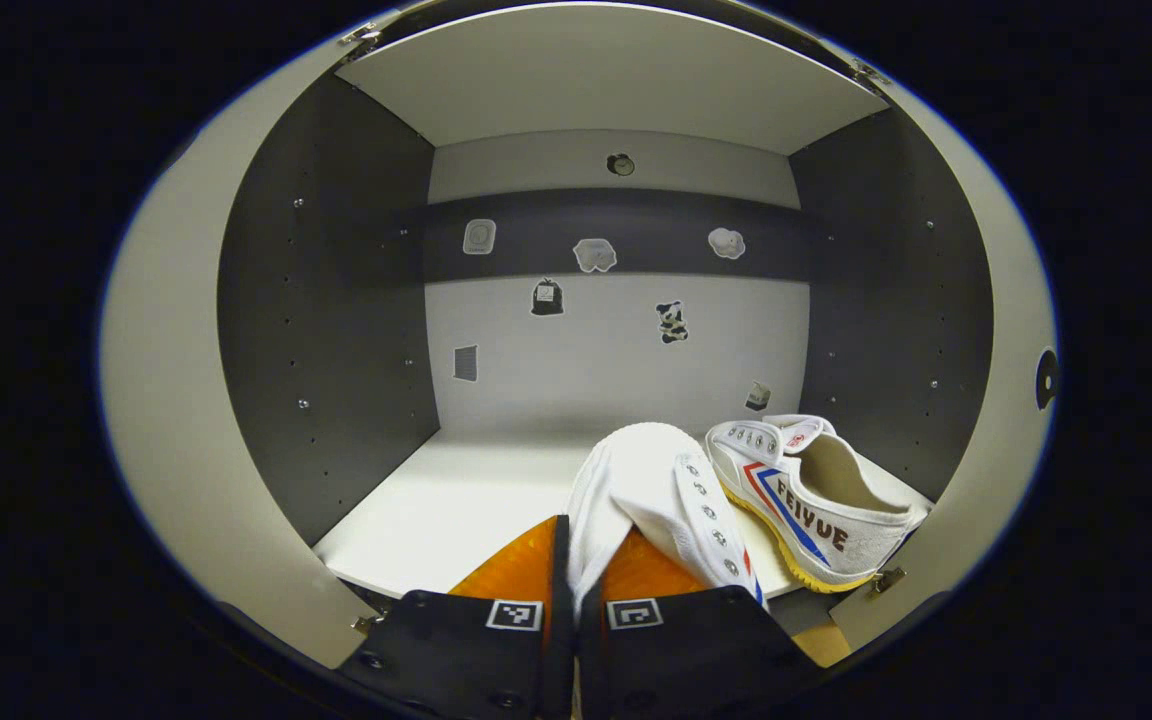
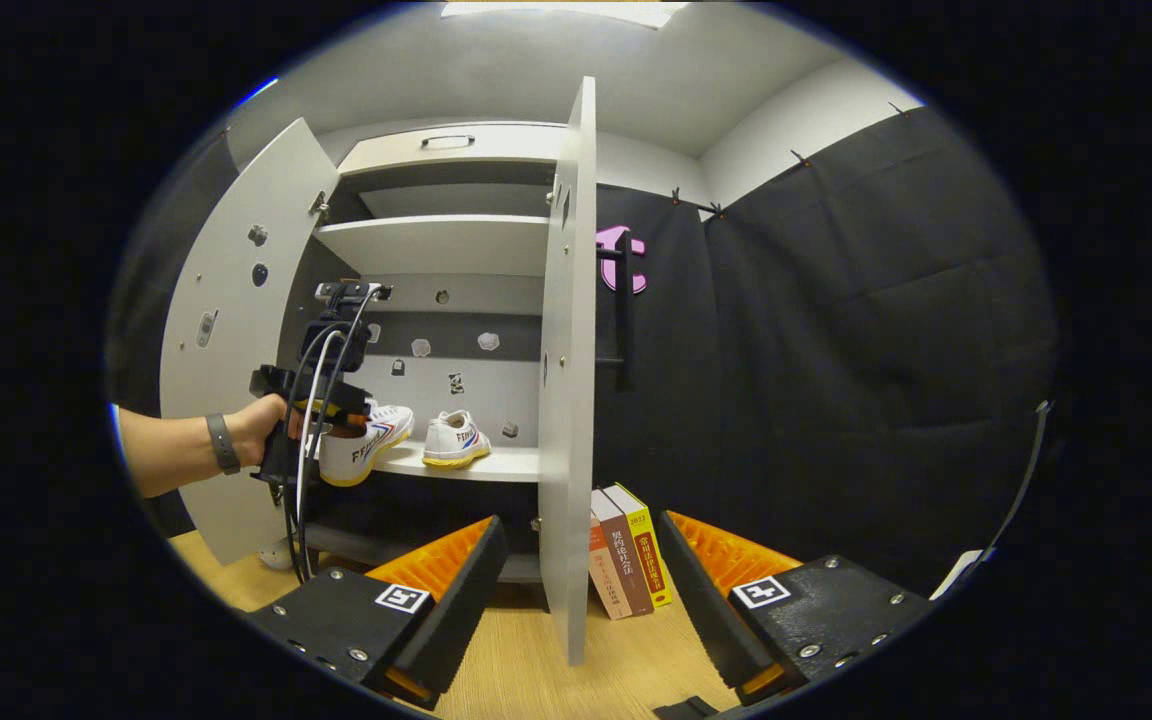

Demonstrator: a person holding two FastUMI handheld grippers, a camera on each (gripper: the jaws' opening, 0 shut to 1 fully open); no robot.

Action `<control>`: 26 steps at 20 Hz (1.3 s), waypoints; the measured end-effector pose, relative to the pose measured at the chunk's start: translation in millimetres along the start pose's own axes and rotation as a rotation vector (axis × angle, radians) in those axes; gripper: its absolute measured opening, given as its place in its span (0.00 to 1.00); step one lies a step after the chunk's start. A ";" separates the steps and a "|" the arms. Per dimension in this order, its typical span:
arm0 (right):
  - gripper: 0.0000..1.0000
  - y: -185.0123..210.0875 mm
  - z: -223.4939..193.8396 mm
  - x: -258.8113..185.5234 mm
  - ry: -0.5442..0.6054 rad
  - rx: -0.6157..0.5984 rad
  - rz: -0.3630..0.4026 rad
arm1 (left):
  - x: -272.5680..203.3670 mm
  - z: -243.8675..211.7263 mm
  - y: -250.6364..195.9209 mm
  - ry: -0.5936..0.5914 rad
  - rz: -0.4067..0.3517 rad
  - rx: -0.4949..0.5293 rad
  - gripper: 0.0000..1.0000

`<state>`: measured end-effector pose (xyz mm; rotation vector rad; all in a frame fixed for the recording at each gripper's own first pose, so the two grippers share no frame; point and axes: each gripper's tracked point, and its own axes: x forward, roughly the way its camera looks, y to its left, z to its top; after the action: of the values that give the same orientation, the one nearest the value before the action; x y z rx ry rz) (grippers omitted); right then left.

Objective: Grab one shoe with the right hand and put it into the shoe cabinet, grab the other shoe with the left hand and put it into the shoe cabinet; then close the right door with the right hand and the left door with the left hand.

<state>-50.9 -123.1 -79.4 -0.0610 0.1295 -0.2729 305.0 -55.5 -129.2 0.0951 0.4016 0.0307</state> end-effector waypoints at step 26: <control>0.94 2.7 22.5 -31.6 -0.003 0.026 -0.021 | 48.6 3.3 44.1 0.107 0.098 -0.078 0.95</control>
<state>-77.3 -110.9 -53.5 -0.0371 0.1226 -0.2949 350.6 -9.6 -140.7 0.0360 0.5020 0.1485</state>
